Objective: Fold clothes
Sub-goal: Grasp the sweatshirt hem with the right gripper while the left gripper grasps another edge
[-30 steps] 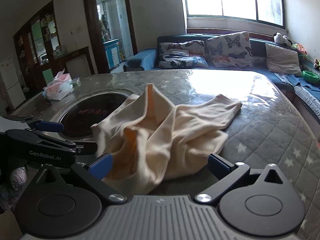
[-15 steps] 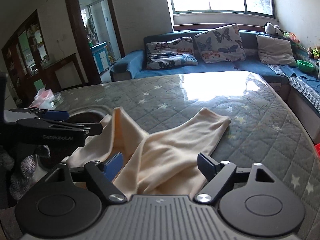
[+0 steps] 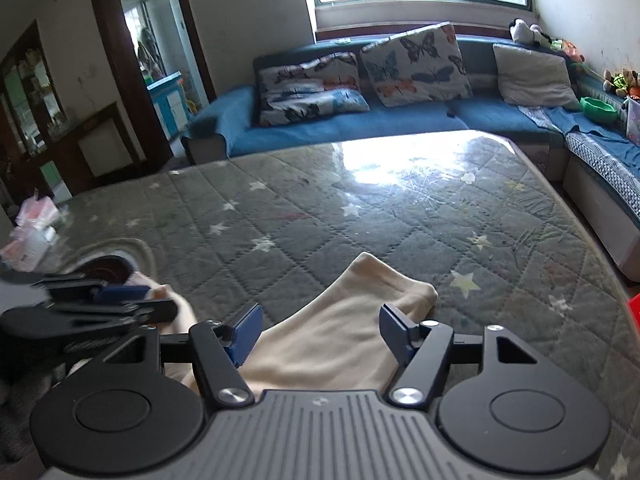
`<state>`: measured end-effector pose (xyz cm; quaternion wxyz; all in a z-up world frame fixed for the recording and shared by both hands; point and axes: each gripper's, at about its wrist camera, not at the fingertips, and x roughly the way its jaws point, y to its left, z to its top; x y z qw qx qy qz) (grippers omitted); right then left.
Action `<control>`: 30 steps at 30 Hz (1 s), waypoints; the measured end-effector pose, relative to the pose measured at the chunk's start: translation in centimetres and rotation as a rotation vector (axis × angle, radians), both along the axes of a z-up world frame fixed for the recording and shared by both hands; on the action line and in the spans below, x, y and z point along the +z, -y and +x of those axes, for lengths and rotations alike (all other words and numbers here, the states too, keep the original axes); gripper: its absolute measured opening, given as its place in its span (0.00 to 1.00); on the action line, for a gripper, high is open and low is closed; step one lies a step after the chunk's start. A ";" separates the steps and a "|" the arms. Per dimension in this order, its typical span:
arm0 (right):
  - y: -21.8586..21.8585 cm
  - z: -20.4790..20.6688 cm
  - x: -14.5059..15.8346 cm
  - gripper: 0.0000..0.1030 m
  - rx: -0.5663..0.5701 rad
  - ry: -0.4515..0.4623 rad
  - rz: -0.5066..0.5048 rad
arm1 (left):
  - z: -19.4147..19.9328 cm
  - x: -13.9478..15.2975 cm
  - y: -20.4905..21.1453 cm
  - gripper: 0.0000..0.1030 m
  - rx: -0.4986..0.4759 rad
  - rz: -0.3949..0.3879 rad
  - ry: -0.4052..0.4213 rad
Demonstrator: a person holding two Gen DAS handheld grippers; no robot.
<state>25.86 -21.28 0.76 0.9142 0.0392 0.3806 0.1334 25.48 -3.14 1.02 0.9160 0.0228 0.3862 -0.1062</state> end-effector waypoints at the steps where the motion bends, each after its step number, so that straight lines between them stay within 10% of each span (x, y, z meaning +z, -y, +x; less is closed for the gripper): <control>1: -0.3 0.5 -0.3 0.65 0.003 -0.006 -0.011 | -0.2 0.1 0.0 0.13 -0.004 0.000 0.007; 12: -3.0 2.5 -3.2 0.53 0.019 -0.042 -0.148 | -3.3 2.1 -2.3 0.08 0.020 -0.013 0.090; 20: -2.5 1.5 -2.9 0.07 -0.028 -0.025 -0.165 | -8.1 4.7 -7.3 0.06 0.157 -0.039 0.173; 30: -0.9 -2.1 -0.4 0.03 -0.028 0.047 -0.152 | -15.8 4.6 -16.4 0.05 0.404 -0.089 0.176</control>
